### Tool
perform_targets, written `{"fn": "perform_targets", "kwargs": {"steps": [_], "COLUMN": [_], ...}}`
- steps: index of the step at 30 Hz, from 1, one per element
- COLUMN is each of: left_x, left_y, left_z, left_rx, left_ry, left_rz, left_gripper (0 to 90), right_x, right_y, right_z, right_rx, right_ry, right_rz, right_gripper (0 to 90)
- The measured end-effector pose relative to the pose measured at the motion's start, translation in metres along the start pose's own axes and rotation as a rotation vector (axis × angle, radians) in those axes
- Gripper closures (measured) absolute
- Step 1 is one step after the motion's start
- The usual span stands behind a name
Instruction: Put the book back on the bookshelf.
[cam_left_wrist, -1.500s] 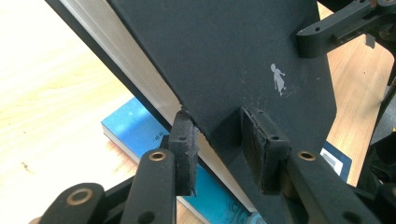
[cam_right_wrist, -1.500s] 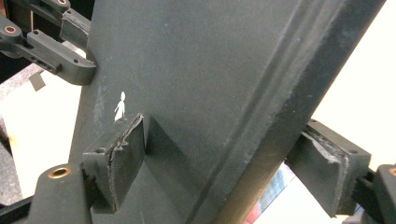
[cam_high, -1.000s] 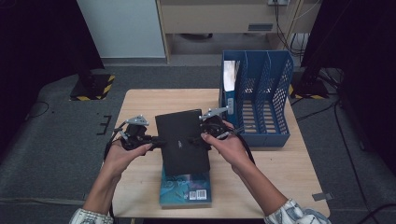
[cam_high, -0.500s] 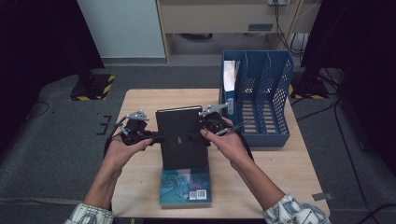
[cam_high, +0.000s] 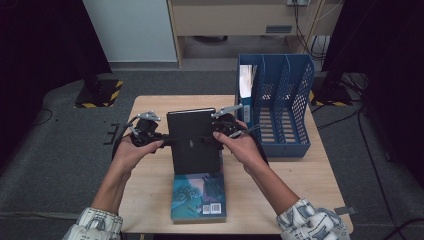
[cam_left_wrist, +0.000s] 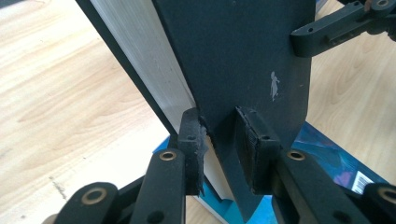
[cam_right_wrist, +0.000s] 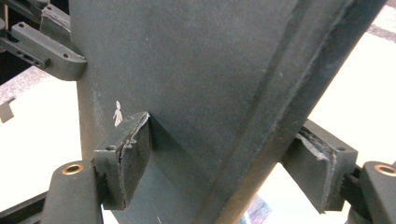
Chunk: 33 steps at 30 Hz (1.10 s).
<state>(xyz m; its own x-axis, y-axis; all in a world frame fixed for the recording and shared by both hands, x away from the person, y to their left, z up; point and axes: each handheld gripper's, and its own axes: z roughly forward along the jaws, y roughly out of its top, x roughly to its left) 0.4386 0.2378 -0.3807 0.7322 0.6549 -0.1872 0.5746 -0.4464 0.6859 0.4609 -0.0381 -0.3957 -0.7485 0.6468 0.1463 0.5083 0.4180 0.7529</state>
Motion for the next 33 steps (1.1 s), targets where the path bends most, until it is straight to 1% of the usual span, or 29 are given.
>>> {"fn": "perform_targets", "kwargs": {"steps": [2, 3, 5, 7, 8, 10, 11, 12, 13, 14, 15, 16, 17, 18, 19, 20, 21, 22, 23, 24, 25, 26, 27, 28, 29, 30, 31, 33], "left_x": [0.000, 0.001, 0.002, 0.002, 0.000, -0.002, -0.006, -0.006, -0.011, -0.011, -0.014, -0.020, -0.023, -0.023, -0.029, -0.032, -0.035, -0.035, -0.039, -0.039, -0.043, -0.043, -0.047, -0.047, -0.050, -0.050, -0.051, -0.052], "left_y": [0.002, 0.004, 0.005, 0.005, 0.004, 0.004, 0.001, 0.001, -0.003, -0.003, -0.006, -0.011, -0.014, -0.014, -0.019, -0.021, -0.023, -0.023, -0.027, -0.027, -0.030, -0.030, -0.032, -0.032, -0.033, -0.033, -0.034, -0.035], "left_z": [0.000, 0.000, 0.001, 0.000, 0.000, -0.001, -0.003, -0.003, -0.005, -0.005, -0.006, -0.008, -0.010, -0.010, -0.012, -0.013, -0.014, -0.014, -0.017, -0.017, -0.018, -0.018, -0.018, -0.018, -0.018, -0.018, -0.019, -0.019], "left_rx": [-0.006, -0.003, -0.004, 0.002, 0.000, -0.001, -0.010, -0.010, -0.017, -0.017, -0.025, -0.035, -0.040, -0.040, -0.047, -0.048, -0.046, -0.046, -0.041, -0.041, -0.048, -0.048, -0.054, -0.054, -0.054, -0.054, -0.055, -0.059], "left_ry": [0.007, 0.013, 0.009, 0.005, 0.005, 0.003, 0.007, 0.007, 0.004, 0.004, 0.005, 0.008, 0.007, 0.007, 0.001, 0.001, 0.000, 0.000, -0.007, -0.007, -0.010, -0.010, -0.009, -0.009, -0.006, -0.006, 0.002, 0.006], "left_rz": [0.000, 0.010, 0.007, 0.015, 0.022, 0.025, 0.032, 0.032, 0.034, 0.034, 0.038, 0.045, 0.050, 0.050, 0.049, 0.056, 0.061, 0.061, 0.060, 0.060, 0.055, 0.055, 0.060, 0.060, 0.065, 0.065, 0.066, 0.069], "left_gripper": [71.7, 71.6, 71.7, 71.7, 71.8, 71.9, 72.0, 72.1, 72.2, 72.2, 72.2, 72.2, 72.2, 72.2, 72.2, 72.2, 72.2, 72.0, 72.0, 71.8, 71.7, 71.7, 71.7, 71.7, 71.6, 71.6, 71.6, 71.4], "right_x": [-0.001, -0.002, -0.002, -0.003, -0.002, 0.000, 0.002, 0.002, 0.005, 0.008, 0.010, 0.013, 0.016, 0.016, 0.021, 0.024, 0.026, 0.026, 0.032, 0.034, 0.035, 0.035, 0.036, 0.036, 0.037, 0.037, 0.039, 0.041], "right_y": [0.002, 0.003, 0.004, 0.004, 0.003, 0.002, 0.000, 0.000, -0.002, -0.004, -0.006, -0.008, -0.010, -0.010, -0.015, -0.018, -0.019, -0.019, -0.023, -0.024, -0.025, -0.025, -0.026, -0.026, -0.023, -0.023, -0.017, -0.012], "right_z": [0.001, 0.001, 0.001, 0.001, 0.000, -0.001, -0.003, -0.003, -0.007, -0.009, -0.012, -0.014, -0.017, -0.017, -0.022, -0.025, -0.027, -0.027, -0.032, -0.034, -0.036, -0.036, -0.038, -0.038, -0.039, -0.039, -0.040, -0.038], "right_rx": [-0.006, -0.009, -0.010, -0.012, -0.013, -0.014, -0.020, -0.020, -0.026, -0.029, -0.031, -0.034, -0.037, -0.037, -0.052, -0.058, -0.059, -0.059, -0.054, -0.052, -0.048, -0.048, -0.046, -0.046, -0.059, -0.059, -0.076, -0.071], "right_ry": [-0.010, -0.015, -0.017, -0.015, -0.019, -0.019, -0.023, -0.023, -0.027, -0.031, -0.032, -0.037, -0.040, -0.040, -0.037, -0.037, -0.035, -0.035, -0.033, -0.029, -0.022, -0.022, 0.003, 0.003, 0.008, 0.008, 0.025, 0.032], "right_rz": [-0.003, -0.010, -0.011, -0.008, -0.019, -0.020, -0.033, -0.033, -0.050, -0.063, -0.072, -0.083, -0.100, -0.100, -0.110, -0.120, -0.125, -0.125, -0.147, -0.161, -0.160, -0.160, -0.165, -0.165, -0.175, -0.175, -0.175, -0.187], "right_gripper": [26.2, 26.2, 26.2, 26.2, 26.2, 26.2, 26.2, 26.2, 26.2, 26.4, 26.7, 26.7, 26.7, 26.7, 26.7, 26.7, 26.9, 26.9, 26.5, 25.5, 23.6, 23.6, 21.1, 21.1, 17.4, 17.4, 16.9, 15.2]}}
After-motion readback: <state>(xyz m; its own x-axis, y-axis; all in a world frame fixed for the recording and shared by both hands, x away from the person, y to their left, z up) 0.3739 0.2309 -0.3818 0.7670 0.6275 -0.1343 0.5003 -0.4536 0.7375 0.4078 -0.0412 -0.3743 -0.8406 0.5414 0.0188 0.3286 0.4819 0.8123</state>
